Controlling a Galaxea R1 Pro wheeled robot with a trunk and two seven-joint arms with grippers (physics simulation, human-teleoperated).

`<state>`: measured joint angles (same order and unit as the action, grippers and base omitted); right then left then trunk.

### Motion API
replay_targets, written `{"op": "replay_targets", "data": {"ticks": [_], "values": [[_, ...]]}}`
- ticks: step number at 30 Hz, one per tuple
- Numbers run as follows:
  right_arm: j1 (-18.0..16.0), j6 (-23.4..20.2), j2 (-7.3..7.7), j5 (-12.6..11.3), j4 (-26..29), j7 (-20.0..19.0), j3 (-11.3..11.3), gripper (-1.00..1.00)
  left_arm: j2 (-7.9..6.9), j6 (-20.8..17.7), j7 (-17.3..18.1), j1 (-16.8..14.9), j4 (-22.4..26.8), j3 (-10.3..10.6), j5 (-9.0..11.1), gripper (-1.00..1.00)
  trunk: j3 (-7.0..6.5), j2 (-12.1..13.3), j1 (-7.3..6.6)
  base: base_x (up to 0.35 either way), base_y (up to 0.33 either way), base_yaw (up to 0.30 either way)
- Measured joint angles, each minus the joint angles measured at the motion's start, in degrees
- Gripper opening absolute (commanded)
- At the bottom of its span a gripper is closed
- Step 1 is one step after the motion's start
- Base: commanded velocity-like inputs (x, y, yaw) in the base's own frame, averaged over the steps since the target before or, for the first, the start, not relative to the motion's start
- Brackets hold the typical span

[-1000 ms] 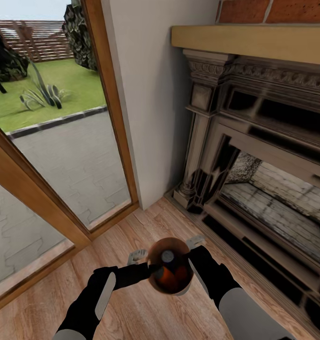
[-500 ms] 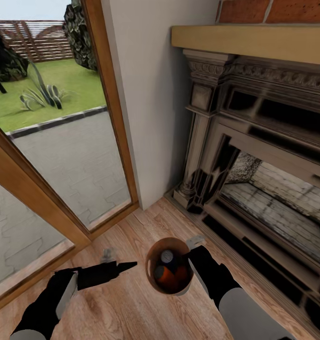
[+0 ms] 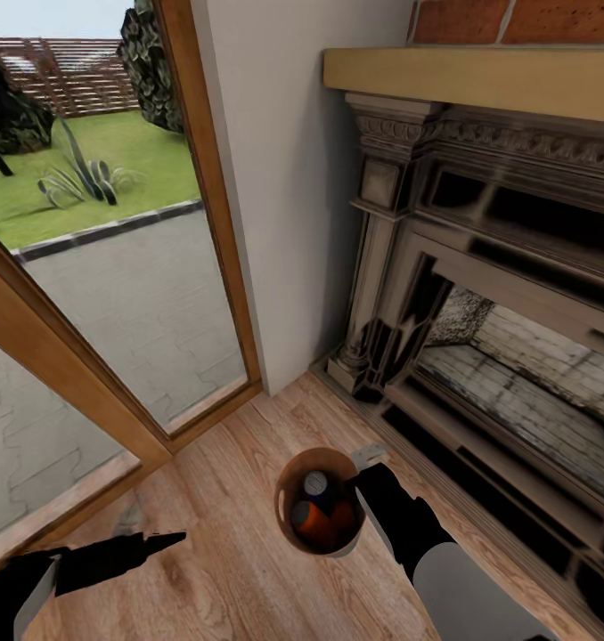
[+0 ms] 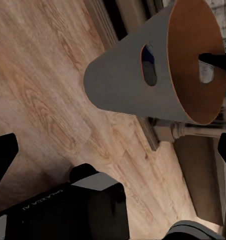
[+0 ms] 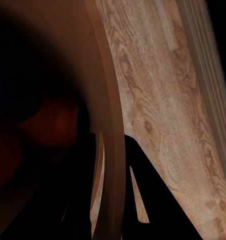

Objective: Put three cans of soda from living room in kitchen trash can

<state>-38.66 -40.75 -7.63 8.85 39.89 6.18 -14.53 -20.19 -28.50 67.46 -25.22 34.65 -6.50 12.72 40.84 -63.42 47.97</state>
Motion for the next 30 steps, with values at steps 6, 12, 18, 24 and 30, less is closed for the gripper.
{"op": "replay_targets", "data": {"ticks": [6,12,18,24,30], "values": [[0.00,0.00,0.00,0.03,0.00,-0.02,0.00,-1.00,-0.34,8.18,-7.59,0.01,-9.90,0.06,-0.10,1.00,0.00,0.00,0.00,0.000,0.000,0.000],[0.00,0.00,0.00,0.02,0.02,-0.03,0.00,-1.00,-0.37,13.85,-14.82,0.00,-17.22,0.10,-0.09,1.00,0.00,0.00,0.00,0.000,0.000,0.000],[0.00,0.00,0.00,0.01,0.08,-0.03,0.00,-1.00,-0.41,14.30,-15.30,-0.01,-18.45,0.09,-0.06,1.00,0.00,0.00,0.00,0.000,0.000,0.000],[0.00,0.03,0.00,0.02,0.09,-0.07,0.00,-1.00,-0.43,14.34,-15.24,-0.01,-18.51,0.14,-0.06,1.00,0.00,0.00,0.00,0.000,0.000,0.000],[0.00,0.18,0.08,0.07,0.09,-0.50,0.00,-1.00,-0.53,14.45,-13.32,-0.01,-18.54,0.16,-0.05,1.00,0.00,0.00,0.00,0.000,0.000,0.000]]}}
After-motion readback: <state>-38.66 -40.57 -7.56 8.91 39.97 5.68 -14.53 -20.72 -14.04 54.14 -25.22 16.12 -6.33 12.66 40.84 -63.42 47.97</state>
